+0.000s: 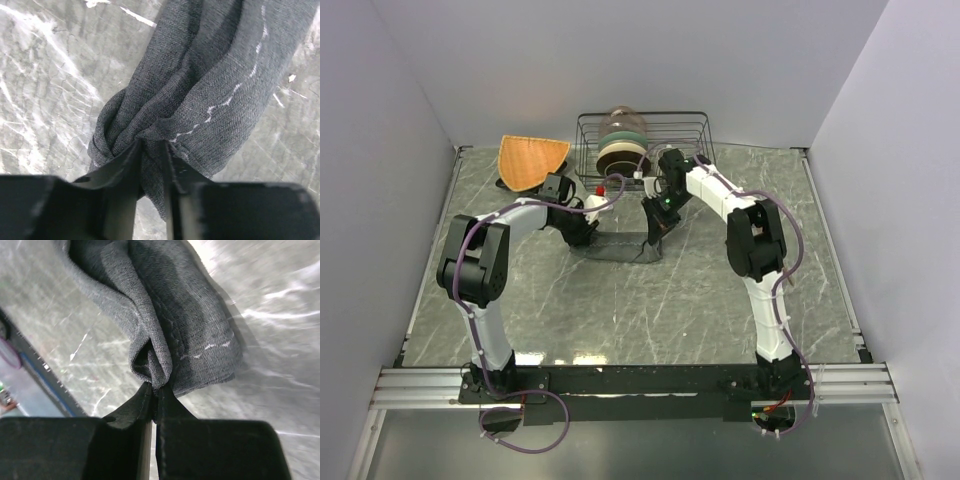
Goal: Fold the napkin into a case and place the utensils inside
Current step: Smooth out the smaller rectangle-folded napkin at the center of the board.
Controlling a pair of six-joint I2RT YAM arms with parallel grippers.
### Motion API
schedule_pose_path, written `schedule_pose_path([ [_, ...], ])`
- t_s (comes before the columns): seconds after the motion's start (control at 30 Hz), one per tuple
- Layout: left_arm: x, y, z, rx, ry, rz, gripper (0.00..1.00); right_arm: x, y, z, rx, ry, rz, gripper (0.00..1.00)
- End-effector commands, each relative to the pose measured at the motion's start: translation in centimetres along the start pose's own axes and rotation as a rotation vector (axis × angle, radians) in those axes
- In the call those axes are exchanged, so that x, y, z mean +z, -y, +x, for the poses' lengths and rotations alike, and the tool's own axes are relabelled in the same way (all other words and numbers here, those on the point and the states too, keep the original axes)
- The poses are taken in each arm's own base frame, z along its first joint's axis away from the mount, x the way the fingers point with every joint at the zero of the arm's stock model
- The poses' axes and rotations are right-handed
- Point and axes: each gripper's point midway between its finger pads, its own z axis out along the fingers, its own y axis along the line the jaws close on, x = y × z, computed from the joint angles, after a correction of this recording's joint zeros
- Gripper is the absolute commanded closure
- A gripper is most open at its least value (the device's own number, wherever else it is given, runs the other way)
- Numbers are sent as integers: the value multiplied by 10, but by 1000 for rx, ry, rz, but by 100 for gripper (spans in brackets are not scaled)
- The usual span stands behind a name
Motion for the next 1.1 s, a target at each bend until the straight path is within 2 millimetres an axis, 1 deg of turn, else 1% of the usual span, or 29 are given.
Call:
schedule_pose_path([
  [0.0,0,-3,8,-43,0,2,67,5,23,-12,-7,19,89,100],
  [0.07,-13,-10,-9,-44,64,-27,62,11,32,-8,-1,-3,116,100],
  [0.1,-23,-12,-20,-33,102,-43,61,13,36,-7,-1,-9,130,100],
  [0.13,-28,-11,-30,-28,148,-40,58,14,40,-6,4,-14,141,100],
  [0.23,-46,-9,-54,21,246,-62,54,20,46,-4,8,-28,171,100],
  [0.3,-57,-4,-64,52,292,-75,53,21,49,-5,10,-24,192,100],
  [0.37,-59,0,-71,85,314,-75,52,23,52,-3,17,-28,211,100],
  [0.47,-54,10,-73,137,306,-64,53,25,56,-1,23,-31,230,100],
  [0.5,-51,11,-72,146,298,-62,53,25,57,0,27,-34,233,100],
  [0.63,-44,17,-79,154,308,-49,56,26,58,1,41,-32,235,100],
  [0.67,-44,20,-81,165,318,-38,57,27,58,1,46,-32,237,100],
  [0.73,-45,28,-80,196,319,-14,57,28,61,3,58,-35,247,100],
  [0.8,-49,39,-75,235,311,14,57,28,63,4,67,-36,255,100],
  [0.87,-52,44,-69,253,294,17,53,29,63,5,81,-33,247,100],
  [0.9,-53,44,-61,265,268,1,49,29,63,4,82,-29,247,100],
  [1.0,-49,45,-48,255,224,4,46,32,62,3,88,-28,235,100],
  [1.03,-49,43,-47,251,216,-3,44,31,62,0,86,-22,234,100],
  [1.07,-46,40,-49,247,213,-4,44,31,62,1,88,-28,232,100],
])
